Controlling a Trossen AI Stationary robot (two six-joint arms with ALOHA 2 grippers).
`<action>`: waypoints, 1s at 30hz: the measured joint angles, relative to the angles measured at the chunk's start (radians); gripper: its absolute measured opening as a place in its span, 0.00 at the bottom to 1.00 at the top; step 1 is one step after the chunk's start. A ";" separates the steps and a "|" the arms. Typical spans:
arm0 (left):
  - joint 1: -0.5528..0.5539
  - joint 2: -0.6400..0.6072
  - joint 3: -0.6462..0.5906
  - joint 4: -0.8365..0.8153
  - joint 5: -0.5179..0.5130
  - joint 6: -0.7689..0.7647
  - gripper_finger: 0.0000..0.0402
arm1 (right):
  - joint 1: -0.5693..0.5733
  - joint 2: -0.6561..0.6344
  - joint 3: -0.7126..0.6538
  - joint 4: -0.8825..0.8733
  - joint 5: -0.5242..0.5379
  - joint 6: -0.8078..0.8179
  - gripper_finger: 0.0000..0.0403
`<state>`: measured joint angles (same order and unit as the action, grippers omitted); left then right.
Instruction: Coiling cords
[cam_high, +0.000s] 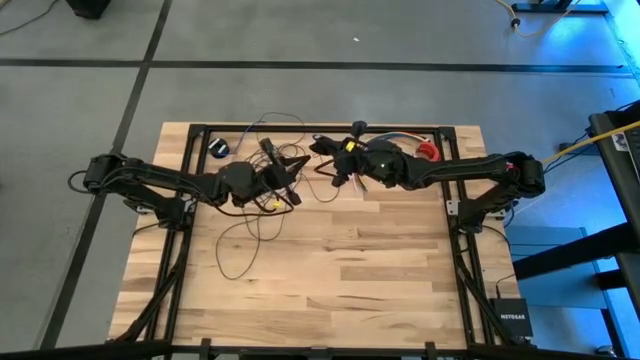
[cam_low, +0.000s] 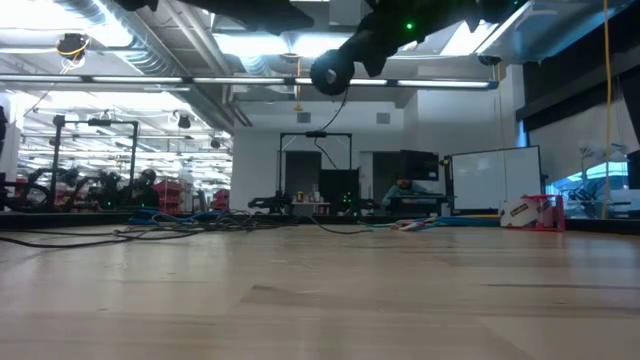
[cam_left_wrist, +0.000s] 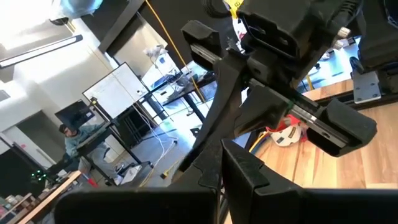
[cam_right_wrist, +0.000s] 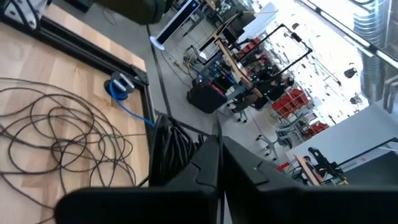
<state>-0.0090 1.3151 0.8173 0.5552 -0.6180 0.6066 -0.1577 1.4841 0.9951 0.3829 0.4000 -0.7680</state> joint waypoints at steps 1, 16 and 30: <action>0.000 0.000 0.000 -0.001 0.000 -0.002 0.01 | 0.000 0.000 0.000 -0.002 -0.001 0.002 0.06; 0.044 0.000 -0.026 -0.126 0.001 -0.099 0.01 | 0.001 -0.107 0.002 0.022 -0.116 0.107 0.10; 0.116 0.000 -0.026 -0.263 0.056 -0.279 0.01 | 0.001 -0.107 0.001 -0.118 -0.099 0.095 0.10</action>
<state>0.1072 1.3151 0.7918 0.2924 -0.5619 0.3277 -0.1570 1.3769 0.9956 0.2645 0.3007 -0.6728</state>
